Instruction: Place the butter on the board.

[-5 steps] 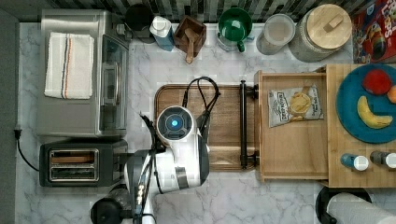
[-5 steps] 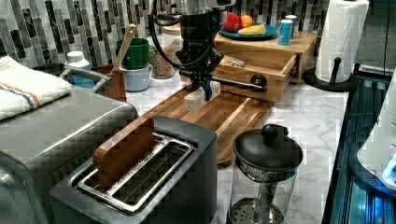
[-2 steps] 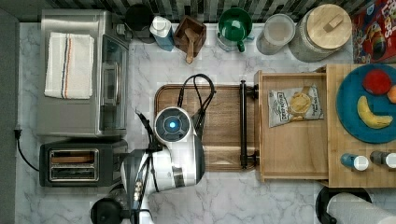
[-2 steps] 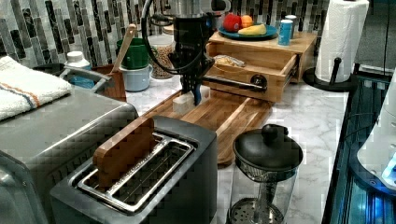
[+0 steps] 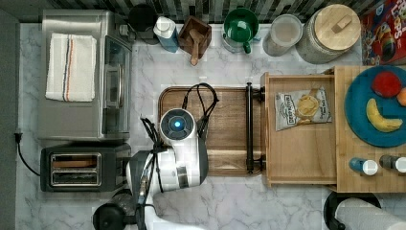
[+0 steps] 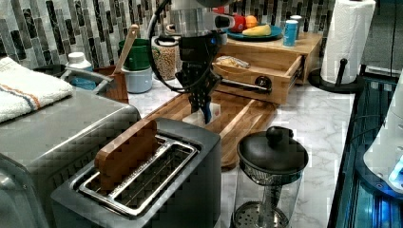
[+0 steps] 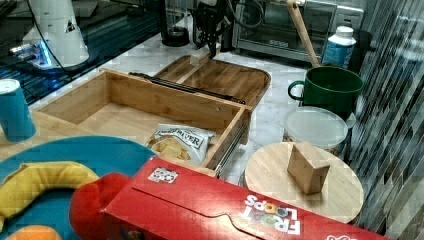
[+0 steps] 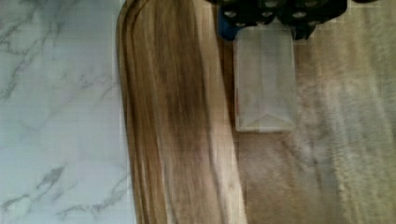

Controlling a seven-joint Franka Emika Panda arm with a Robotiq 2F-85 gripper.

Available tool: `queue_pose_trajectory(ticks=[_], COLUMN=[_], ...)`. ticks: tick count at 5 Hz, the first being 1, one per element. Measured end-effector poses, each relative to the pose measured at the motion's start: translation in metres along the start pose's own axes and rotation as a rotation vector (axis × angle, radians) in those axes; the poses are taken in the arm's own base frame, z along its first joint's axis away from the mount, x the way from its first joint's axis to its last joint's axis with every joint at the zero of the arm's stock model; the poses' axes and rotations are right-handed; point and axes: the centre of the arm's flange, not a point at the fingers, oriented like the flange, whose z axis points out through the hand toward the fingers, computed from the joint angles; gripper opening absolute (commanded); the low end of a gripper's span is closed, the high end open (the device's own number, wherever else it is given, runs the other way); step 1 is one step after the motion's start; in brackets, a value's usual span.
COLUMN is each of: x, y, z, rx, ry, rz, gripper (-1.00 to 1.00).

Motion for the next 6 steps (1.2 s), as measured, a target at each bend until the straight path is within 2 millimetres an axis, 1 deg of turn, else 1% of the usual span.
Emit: queue_pose_trajectory(ticks=[1,2,3,4,5,6], x=[0.002,0.004,0.002,-0.01,-0.017,-0.019], y=[0.011,0.028,0.036,0.033,0.033,0.034], z=[0.015,0.028,0.035,0.034,0.03,0.026], rx=[-0.029,-0.108,-0.132,-0.042,0.001,0.011], ry=[0.024,0.054,0.065,0.047,0.083,0.091], rz=[-0.016,-0.025,-0.035,0.002,-0.012,-0.022], gripper=[1.0,1.0,1.0,1.0,1.0,1.0])
